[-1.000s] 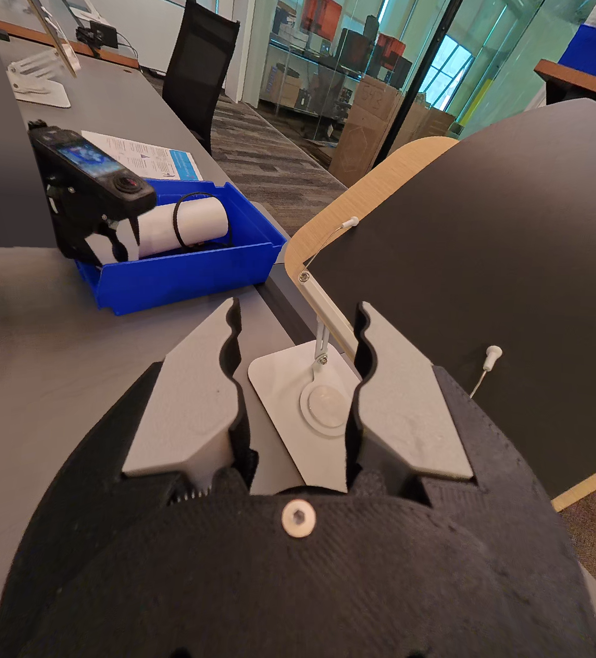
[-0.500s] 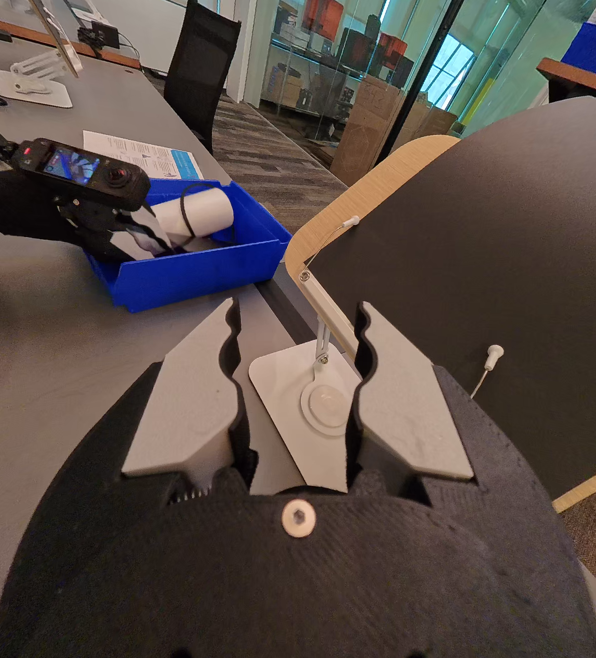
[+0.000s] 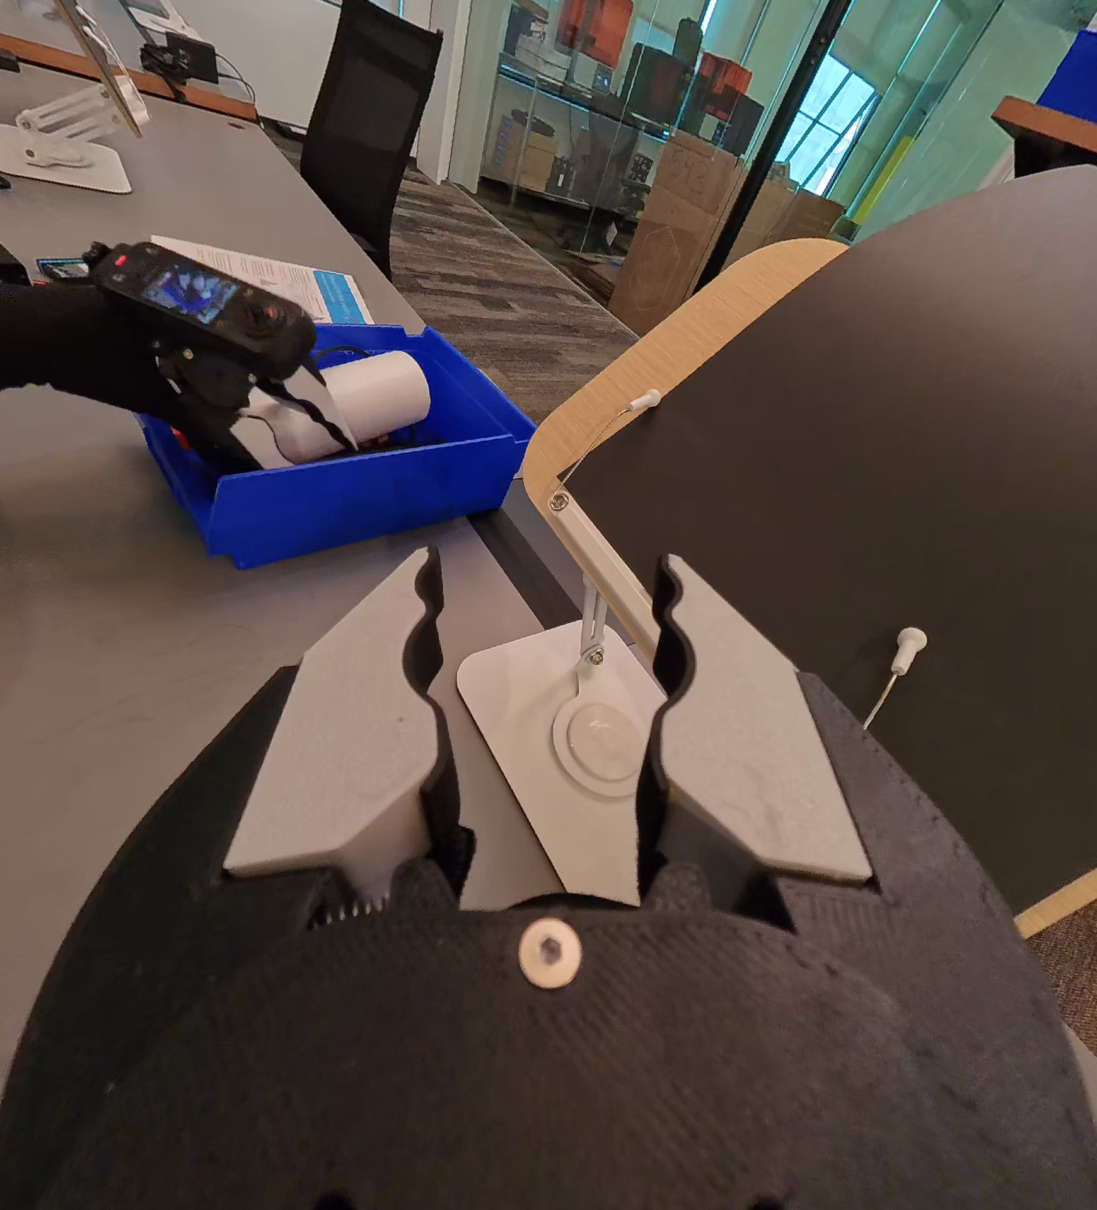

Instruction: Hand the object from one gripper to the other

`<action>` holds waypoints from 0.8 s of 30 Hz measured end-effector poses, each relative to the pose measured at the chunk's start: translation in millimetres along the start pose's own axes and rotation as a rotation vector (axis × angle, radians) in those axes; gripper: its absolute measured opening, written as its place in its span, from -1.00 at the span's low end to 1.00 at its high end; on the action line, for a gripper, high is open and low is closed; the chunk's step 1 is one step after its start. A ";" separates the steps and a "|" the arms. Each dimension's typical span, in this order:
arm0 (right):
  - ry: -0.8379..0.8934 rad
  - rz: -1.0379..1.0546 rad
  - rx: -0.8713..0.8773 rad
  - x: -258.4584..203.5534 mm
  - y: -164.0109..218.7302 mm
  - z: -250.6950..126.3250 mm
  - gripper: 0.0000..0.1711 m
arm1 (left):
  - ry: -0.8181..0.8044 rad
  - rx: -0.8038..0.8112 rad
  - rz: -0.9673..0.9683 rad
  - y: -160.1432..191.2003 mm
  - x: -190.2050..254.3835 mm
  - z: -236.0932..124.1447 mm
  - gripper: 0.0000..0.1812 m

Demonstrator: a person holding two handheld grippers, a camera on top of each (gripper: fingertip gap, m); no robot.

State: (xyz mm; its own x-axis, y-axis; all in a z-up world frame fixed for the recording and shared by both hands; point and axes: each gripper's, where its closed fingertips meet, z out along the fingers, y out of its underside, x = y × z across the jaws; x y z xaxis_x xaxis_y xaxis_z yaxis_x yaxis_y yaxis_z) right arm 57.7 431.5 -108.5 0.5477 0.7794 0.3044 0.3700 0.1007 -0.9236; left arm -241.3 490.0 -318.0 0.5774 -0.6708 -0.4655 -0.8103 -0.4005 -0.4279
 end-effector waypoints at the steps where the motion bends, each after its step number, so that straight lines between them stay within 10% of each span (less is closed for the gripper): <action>1: 0.000 0.000 -0.001 0.2 0.3 -0.2 -0.26 | 0.022 -0.025 0.056 3.0 4.7 2.5 -0.35; 12: 0.004 0.009 0.014 4.3 -2.4 -6.3 -0.26 | 0.344 -0.093 0.103 19.7 57.5 -24.4 -0.77; 24: 0.002 0.003 0.012 3.1 -3.3 -6.4 -0.26 | 0.002 -0.066 0.069 14.3 24.8 -7.3 -0.59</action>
State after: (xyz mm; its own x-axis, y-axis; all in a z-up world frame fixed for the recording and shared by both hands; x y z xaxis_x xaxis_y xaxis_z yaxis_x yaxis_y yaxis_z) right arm 63.0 429.7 -103.0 0.5502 0.7784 0.3023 0.3594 0.1061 -0.9271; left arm -239.3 463.0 -330.0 0.5195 -0.6993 -0.4910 -0.8532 -0.3930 -0.3430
